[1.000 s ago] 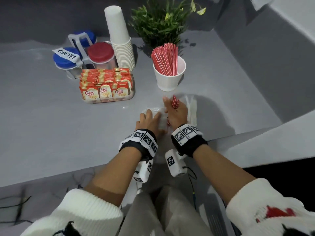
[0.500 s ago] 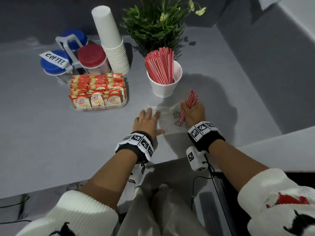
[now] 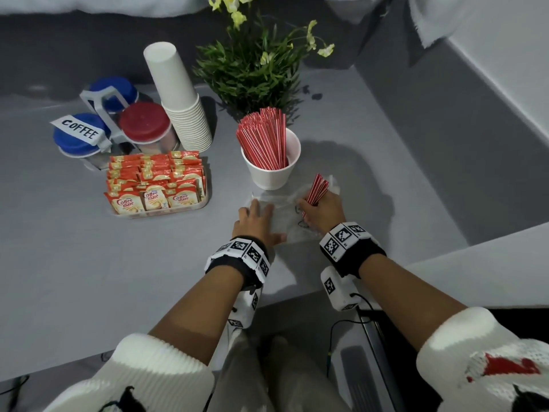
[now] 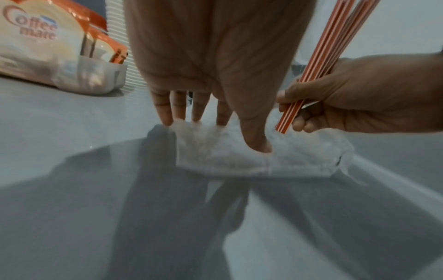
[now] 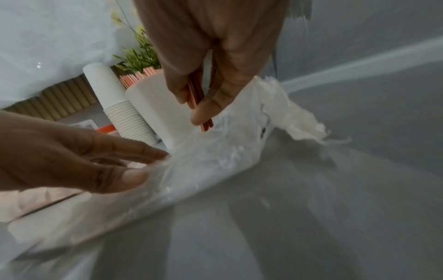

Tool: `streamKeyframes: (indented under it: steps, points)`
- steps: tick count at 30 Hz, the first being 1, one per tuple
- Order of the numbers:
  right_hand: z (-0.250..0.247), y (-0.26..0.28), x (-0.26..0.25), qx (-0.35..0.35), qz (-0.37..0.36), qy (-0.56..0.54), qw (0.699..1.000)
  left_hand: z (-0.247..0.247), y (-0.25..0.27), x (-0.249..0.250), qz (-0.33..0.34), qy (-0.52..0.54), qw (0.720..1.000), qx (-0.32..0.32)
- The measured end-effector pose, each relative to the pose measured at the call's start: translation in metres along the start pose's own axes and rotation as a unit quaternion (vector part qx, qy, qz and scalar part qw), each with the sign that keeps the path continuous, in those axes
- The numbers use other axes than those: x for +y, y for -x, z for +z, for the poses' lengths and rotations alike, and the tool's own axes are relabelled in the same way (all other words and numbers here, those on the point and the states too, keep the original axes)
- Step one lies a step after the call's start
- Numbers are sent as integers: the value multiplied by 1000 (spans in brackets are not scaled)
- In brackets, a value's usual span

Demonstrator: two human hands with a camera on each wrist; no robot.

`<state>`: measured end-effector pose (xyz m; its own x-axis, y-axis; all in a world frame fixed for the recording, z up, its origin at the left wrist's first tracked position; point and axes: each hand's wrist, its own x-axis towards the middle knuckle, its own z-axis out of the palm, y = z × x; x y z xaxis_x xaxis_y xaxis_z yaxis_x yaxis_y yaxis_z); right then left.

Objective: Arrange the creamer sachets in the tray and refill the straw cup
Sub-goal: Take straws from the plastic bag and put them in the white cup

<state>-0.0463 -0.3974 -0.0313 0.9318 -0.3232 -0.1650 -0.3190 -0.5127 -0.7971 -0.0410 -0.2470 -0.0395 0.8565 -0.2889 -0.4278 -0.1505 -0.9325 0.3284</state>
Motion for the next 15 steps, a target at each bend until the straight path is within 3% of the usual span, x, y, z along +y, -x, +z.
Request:
streamKeyframes:
  steps: [5,11,15]
  points:
    - [-15,-9,-36,21,-42,-25,999,-40,-6,-2,24,-21,999,12]
    - [-21,-37,-94,33,-117,-53,991,-113,-22,-13,57,36,996,66]
    - [-14,-54,-120,40,-120,-45,991,-145,-35,-16,56,80,990,105]
